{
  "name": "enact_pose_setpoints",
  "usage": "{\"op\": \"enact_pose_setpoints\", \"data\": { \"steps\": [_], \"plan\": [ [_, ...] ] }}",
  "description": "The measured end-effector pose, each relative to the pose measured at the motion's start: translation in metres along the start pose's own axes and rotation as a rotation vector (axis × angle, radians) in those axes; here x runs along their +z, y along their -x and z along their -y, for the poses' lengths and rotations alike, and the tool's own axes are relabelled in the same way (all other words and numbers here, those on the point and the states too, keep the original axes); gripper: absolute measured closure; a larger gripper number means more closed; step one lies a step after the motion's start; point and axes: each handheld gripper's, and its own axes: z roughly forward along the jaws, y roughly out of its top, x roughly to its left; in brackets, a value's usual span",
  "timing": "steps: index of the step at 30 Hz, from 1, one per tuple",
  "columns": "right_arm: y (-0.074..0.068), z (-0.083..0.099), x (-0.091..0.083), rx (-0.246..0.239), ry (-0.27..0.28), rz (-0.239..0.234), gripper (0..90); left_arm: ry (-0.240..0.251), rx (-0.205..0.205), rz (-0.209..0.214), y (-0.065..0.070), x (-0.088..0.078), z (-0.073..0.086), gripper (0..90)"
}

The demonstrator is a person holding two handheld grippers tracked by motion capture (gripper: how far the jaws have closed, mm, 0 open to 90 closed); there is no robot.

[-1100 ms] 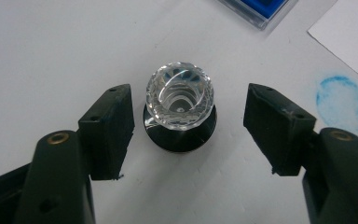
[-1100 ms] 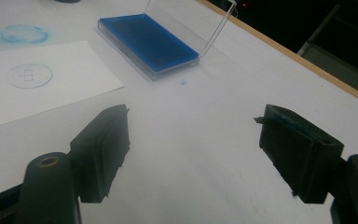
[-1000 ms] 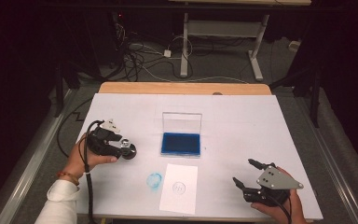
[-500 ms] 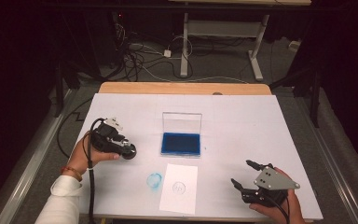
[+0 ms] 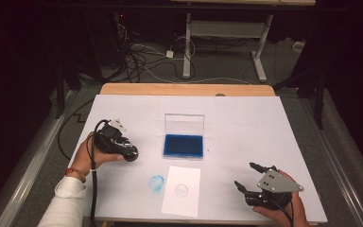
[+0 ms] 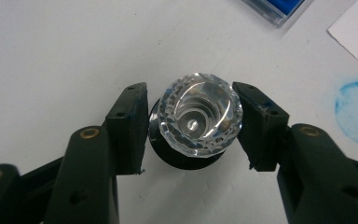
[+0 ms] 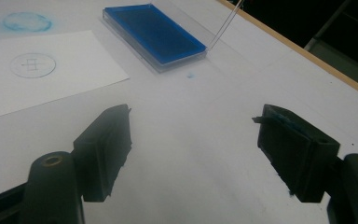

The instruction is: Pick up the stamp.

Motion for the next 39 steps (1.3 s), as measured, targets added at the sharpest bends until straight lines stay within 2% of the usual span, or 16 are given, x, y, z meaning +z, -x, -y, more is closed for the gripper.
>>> {"op": "enact_pose_setpoints", "data": {
  "steps": [5,12,19,28,32,35,39],
  "plan": [
    [-0.001,0.001,0.001,-0.006,-0.006,-0.002,26.1,0.000,0.014,-0.016,0.002,0.001,-0.001,49.7],
    [-0.001,0.001,0.001,-0.011,-0.007,-0.002,26.5,-0.003,0.025,-0.017,0.003,0.002,-0.002,53.5],
    [-0.001,0.001,0.001,-0.011,-0.008,0.004,26.8,0.007,0.028,-0.030,0.006,0.002,-0.001,54.2],
    [-0.002,0.002,0.002,-0.016,-0.015,-0.003,27.0,0.035,0.038,-0.087,0.012,0.001,0.003,54.7],
    [-0.003,0.002,0.002,-0.024,-0.016,-0.001,27.0,0.075,0.051,-0.092,0.016,-0.004,0.005,54.8],
    [-0.002,0.002,0.002,-0.025,-0.013,0.003,27.0,0.111,0.061,-0.122,0.022,-0.009,0.007,54.8],
    [-0.002,0.001,0.001,-0.030,-0.010,0.009,27.0,0.185,0.065,-0.127,0.028,-0.015,0.010,54.8]
  ]
}}
